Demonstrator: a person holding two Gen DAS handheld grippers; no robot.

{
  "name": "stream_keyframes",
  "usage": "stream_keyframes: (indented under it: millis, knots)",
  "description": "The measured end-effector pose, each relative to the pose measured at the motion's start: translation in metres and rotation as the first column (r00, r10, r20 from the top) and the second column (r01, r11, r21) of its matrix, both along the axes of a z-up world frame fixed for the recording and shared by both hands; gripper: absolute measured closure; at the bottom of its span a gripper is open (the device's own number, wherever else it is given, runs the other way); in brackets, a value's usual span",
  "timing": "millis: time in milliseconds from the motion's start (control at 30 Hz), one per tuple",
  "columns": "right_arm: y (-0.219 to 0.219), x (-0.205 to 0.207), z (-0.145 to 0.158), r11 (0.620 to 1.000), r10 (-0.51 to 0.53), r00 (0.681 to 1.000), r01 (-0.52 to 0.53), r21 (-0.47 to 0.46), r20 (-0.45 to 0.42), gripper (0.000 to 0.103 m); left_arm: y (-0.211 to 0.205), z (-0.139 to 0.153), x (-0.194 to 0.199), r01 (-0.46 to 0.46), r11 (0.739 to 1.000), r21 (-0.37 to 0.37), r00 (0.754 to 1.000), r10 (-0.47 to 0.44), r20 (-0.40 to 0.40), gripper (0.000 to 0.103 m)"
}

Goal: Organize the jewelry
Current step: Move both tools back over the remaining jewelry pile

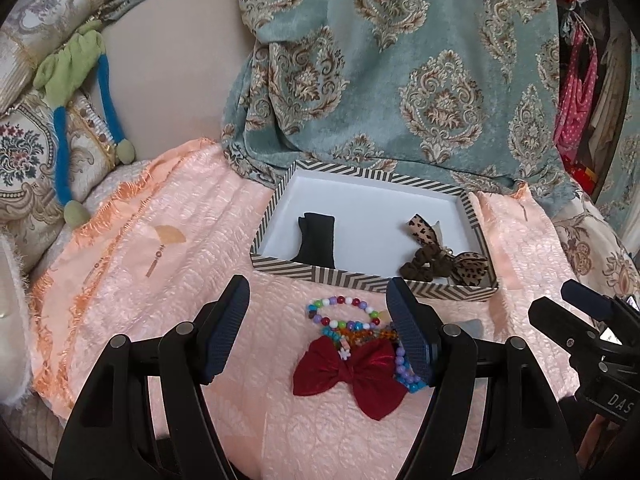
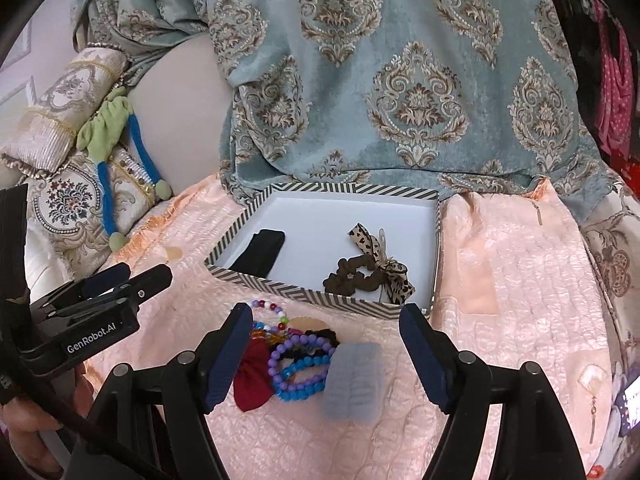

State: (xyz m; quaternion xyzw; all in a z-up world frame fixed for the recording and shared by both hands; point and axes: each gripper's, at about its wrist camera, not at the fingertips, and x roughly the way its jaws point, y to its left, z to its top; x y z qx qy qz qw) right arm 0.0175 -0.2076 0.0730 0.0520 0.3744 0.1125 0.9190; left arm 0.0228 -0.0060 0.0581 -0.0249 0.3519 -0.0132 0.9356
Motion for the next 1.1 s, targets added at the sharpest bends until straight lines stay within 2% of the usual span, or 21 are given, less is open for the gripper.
stream_keyframes:
  millis: [433,867,1100]
  knots:
    - [-0.002,-0.028,0.01,1.0,0.006,1.0,-0.006,-0.005,0.023,0.028,-0.01,0.008,-0.025,0.018,1.0,0.01,0.999,-0.018,0.03,0.032]
    - [-0.004,-0.033,0.01,1.0,0.009,1.0,-0.008,-0.008,0.016,0.027,-0.011,0.007,-0.03,0.019,1.0,0.014,0.999,-0.02,0.032,0.032]
    - [-0.009,-0.033,0.006,1.0,-0.006,1.0,0.006,-0.005,0.001,0.026,0.007,0.008,-0.023,0.014,0.998,-0.062,1.0,-0.015,-0.006,0.032]
